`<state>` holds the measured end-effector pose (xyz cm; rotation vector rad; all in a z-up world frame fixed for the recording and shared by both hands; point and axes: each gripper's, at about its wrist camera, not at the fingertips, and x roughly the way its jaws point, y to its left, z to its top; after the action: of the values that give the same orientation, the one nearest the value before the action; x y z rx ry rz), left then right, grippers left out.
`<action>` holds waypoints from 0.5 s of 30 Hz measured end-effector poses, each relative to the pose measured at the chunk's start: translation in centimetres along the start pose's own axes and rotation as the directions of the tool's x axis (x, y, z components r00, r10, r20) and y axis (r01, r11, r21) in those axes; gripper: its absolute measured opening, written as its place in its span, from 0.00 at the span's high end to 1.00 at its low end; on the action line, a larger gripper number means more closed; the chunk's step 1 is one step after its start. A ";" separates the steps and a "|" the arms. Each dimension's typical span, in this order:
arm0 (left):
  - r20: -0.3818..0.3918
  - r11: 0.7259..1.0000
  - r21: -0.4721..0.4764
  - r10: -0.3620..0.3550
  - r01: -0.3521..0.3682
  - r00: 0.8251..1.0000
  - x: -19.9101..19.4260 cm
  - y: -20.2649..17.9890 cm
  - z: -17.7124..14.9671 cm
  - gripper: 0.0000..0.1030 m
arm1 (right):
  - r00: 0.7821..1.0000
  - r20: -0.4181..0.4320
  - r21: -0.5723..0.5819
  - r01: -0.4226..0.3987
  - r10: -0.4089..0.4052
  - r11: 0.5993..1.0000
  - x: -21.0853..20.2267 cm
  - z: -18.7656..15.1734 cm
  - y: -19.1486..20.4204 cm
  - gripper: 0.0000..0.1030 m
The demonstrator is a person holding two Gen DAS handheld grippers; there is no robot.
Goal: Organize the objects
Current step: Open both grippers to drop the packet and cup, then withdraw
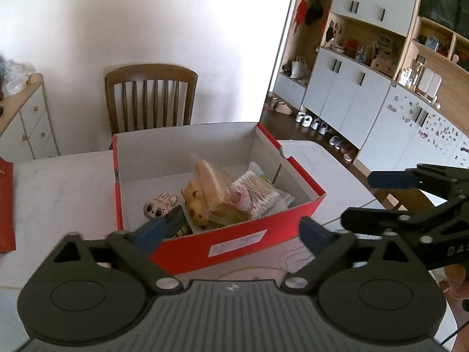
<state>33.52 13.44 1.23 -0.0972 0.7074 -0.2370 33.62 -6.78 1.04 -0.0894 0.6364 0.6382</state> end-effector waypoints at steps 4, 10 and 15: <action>0.001 1.000 0.003 0.016 -0.016 1.000 -0.5 -0.3 -0.6 0.00 | 1.000 0.023 0.002 -0.002 0.002 1.000 -0.9 -0.3 -0.1 0.01; 0.032 0.999 -0.015 0.051 -0.050 0.998 -1.7 -0.2 -1.3 0.00 | 0.999 0.038 0.022 -0.010 0.009 1.000 -1.7 -0.8 -0.4 0.01; 0.050 0.996 -0.010 0.085 -0.084 0.995 -2.5 -0.5 -1.5 0.00 | 0.999 0.036 0.037 -0.013 0.011 0.999 -2.0 -1.4 -0.5 0.01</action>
<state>30.62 13.51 1.73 -0.0801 0.6609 -0.1503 31.90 -8.64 1.00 -0.0394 0.6143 0.6381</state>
